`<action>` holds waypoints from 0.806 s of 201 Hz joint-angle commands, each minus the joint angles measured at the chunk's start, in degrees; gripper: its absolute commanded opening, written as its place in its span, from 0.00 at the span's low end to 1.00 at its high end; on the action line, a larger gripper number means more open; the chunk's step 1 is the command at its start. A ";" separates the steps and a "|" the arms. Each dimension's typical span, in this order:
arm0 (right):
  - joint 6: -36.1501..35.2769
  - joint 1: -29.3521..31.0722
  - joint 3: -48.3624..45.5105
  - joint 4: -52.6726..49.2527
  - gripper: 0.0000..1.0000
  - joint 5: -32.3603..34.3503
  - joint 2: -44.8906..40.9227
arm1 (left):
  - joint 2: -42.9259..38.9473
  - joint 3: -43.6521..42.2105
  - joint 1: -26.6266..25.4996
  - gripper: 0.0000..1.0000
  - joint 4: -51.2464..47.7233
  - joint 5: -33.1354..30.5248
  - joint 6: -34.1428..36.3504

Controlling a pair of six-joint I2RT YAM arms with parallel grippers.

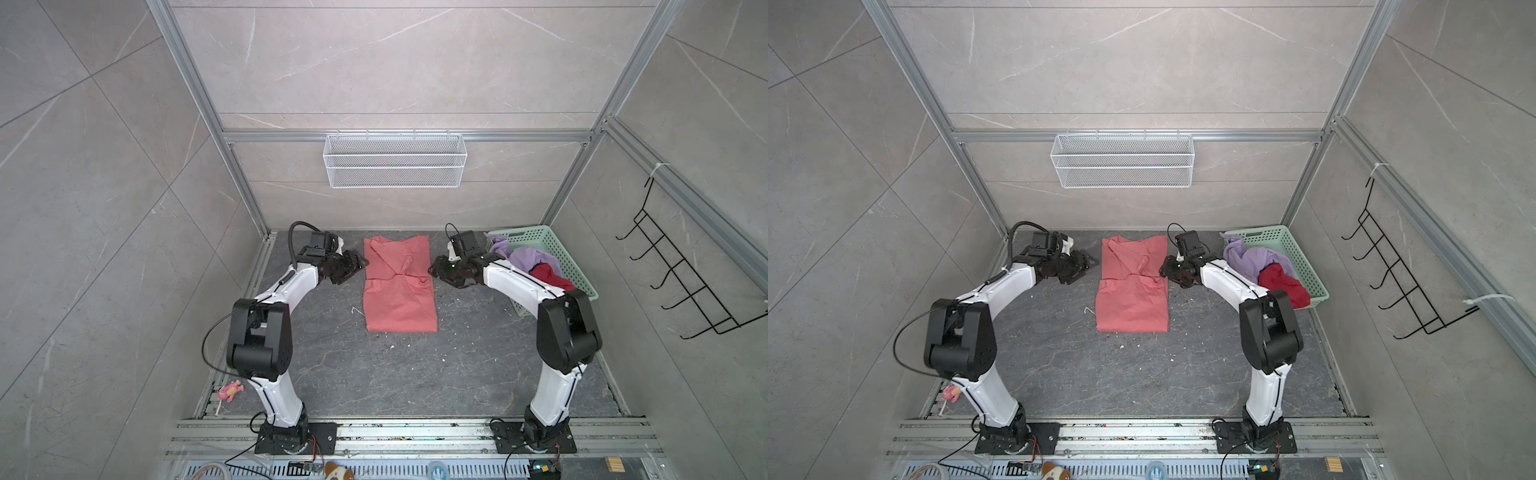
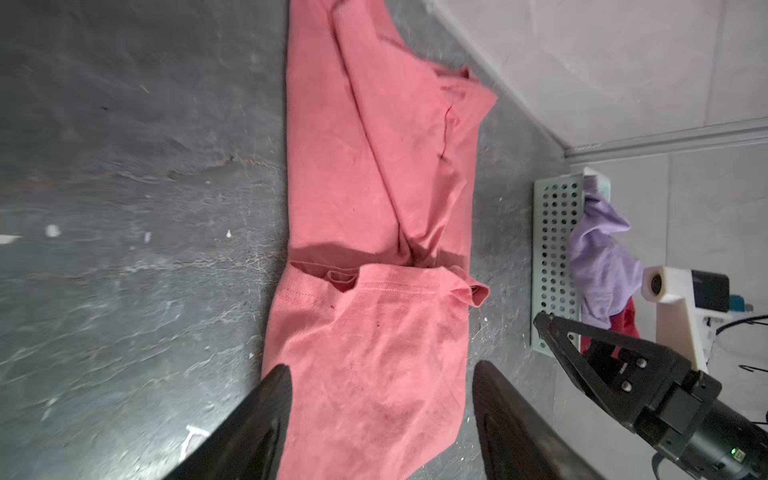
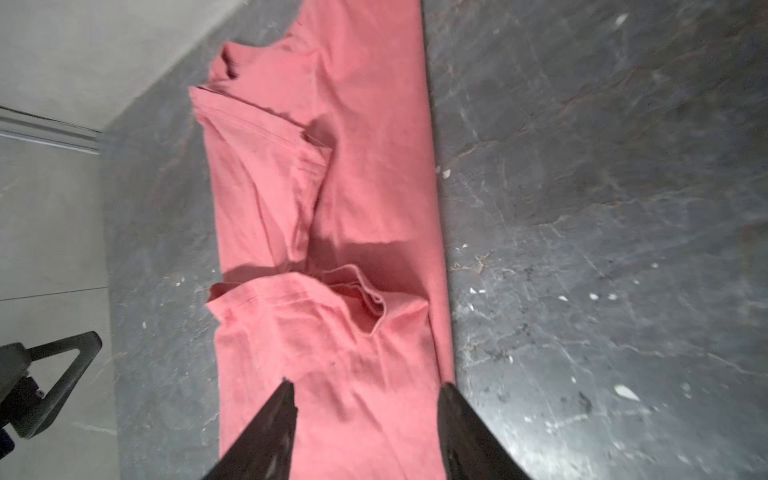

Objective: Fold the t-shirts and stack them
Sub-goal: 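Fold the strip's near end away from the robot with both grippers, then release the fold and grasp the strip's new near edge with both grippers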

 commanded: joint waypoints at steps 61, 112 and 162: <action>9.62 1.66 -30.24 6.54 0.68 -8.14 -17.72 | -22.28 -25.51 -4.69 0.81 -3.28 0.68 -3.85; 16.52 3.89 -42.46 13.86 0.81 -10.48 -22.91 | -29.28 -38.41 -7.77 0.91 2.67 0.89 -12.33; 23.46 4.71 -45.75 26.31 0.81 -13.19 -15.06 | -21.06 -40.63 -9.33 0.87 11.41 2.65 -16.46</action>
